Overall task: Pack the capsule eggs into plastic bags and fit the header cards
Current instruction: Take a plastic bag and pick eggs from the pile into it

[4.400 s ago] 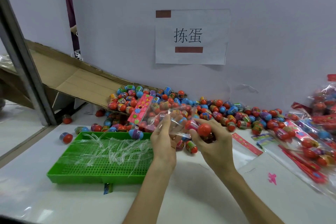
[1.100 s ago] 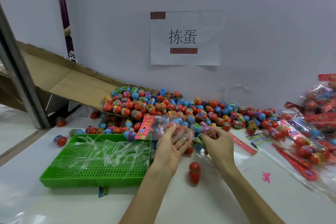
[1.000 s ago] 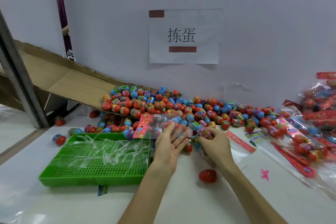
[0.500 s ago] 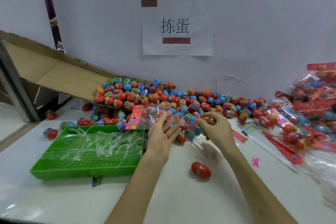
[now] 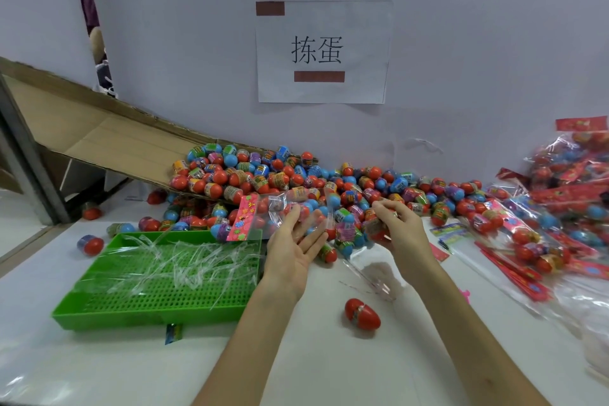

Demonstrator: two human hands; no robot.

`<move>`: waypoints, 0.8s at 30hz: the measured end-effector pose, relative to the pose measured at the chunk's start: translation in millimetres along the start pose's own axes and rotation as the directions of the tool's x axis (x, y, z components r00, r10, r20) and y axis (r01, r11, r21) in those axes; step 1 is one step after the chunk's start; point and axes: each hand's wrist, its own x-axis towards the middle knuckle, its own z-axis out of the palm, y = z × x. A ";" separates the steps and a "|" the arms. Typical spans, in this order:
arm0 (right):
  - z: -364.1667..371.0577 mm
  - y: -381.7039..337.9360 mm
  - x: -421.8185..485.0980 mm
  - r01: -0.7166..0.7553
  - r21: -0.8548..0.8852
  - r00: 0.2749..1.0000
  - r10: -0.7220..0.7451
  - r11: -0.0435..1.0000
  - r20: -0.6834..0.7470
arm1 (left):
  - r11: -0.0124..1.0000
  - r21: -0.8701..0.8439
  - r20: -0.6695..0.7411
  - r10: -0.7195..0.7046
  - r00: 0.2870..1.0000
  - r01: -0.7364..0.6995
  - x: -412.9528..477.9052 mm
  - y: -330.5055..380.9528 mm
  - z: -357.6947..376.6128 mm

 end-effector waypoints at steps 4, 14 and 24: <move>12.2 -7.5 -12.0 0.137 0.125 0.990 -0.131 0.983 -0.051 | 1.000 -0.011 0.014 -0.028 1.000 0.028 -1.5 0.3 2.3; 31.1 -0.9 -35.2 0.562 -0.255 0.802 -0.594 0.787 -0.063 | 0.980 0.106 0.180 -0.183 0.966 0.166 -11.0 -10.2 10.9; 34.5 6.4 -33.8 0.673 -0.406 0.704 -0.704 0.618 0.095 | 0.987 0.055 0.175 -0.157 0.972 0.149 -3.5 -11.4 4.9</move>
